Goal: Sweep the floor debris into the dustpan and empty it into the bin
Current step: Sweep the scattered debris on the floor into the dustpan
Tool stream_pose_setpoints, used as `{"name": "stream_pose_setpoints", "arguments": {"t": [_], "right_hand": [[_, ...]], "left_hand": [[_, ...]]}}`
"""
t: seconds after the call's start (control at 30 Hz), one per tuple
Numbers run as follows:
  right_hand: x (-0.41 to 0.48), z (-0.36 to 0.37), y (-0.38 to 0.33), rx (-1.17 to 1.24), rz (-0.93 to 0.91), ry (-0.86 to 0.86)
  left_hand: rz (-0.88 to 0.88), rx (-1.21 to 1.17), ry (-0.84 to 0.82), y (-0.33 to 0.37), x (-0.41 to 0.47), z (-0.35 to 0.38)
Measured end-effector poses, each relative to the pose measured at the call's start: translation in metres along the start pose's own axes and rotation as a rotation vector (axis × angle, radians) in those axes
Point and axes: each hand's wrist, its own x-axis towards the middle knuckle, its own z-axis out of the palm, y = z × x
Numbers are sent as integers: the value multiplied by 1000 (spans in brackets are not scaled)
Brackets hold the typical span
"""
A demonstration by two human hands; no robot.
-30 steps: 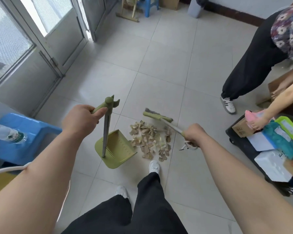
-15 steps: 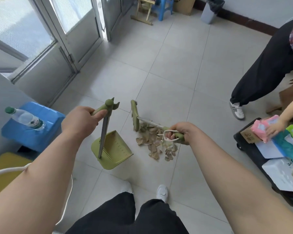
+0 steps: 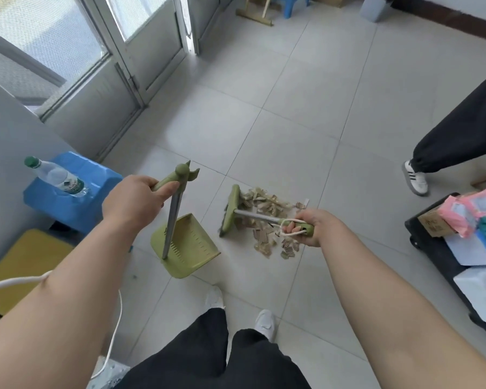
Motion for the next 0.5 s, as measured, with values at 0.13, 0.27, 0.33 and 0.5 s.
{"name": "stream_pose_setpoints", "arguments": {"t": [0.13, 0.27, 0.33, 0.5], "right_hand": [[-5, -44, 7, -4, 7, 70], [-18, -72, 16, 36, -2, 50], [-27, -79, 17, 18, -26, 30], [-56, -98, 12, 56, -94, -16]], "left_hand": [[13, 18, -38, 18, -18, 16], [14, 47, -24, 38, -36, 32], [5, 59, -18, 44, -46, 39], [16, 75, -6, 60, -71, 57]]}}
